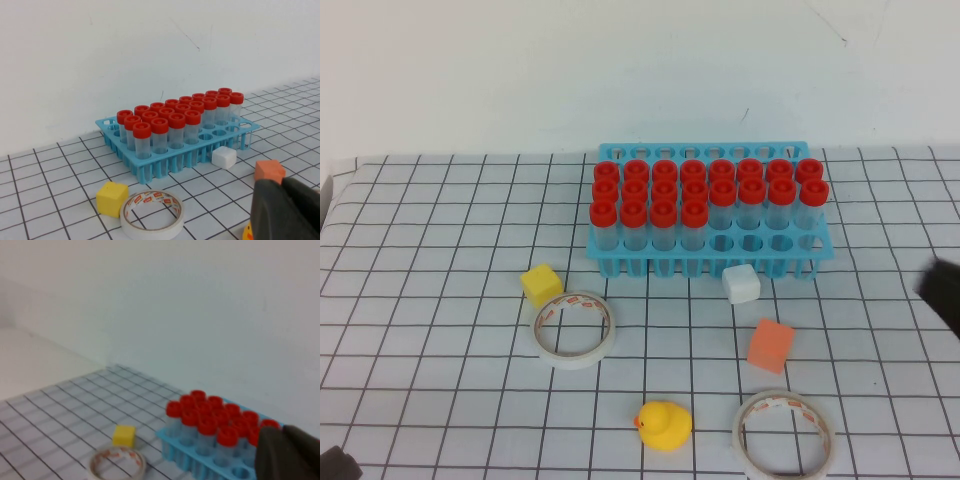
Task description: Place the test tubes
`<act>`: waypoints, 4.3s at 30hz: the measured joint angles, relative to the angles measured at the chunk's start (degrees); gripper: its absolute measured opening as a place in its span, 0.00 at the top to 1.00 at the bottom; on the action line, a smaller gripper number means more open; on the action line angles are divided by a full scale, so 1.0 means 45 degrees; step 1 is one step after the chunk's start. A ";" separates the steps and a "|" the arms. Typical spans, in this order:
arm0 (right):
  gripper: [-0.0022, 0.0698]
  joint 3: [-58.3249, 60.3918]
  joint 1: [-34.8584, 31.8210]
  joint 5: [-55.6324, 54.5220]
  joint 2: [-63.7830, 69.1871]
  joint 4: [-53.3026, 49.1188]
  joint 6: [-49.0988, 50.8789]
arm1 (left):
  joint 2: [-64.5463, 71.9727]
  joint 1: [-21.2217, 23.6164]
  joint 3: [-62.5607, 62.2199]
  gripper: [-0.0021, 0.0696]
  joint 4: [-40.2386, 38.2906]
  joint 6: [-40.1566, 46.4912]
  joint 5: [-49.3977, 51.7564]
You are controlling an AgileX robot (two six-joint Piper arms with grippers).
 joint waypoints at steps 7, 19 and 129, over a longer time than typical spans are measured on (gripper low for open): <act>0.97 0.0865 0.0000 0.3073 -0.3996 -0.1570 0.0100 | 0.0000 0.0000 0.0000 0.97 0.0000 0.0000 0.0000; 0.97 0.1017 0.0000 0.7561 -0.7204 -0.2683 0.0128 | 0.0000 0.0000 0.0000 0.97 0.0000 0.0000 0.0000; 0.97 0.5076 -0.7952 0.9654 -0.9937 0.4866 -0.4376 | 0.0000 0.8503 0.3203 0.97 -0.2813 0.4310 -0.0363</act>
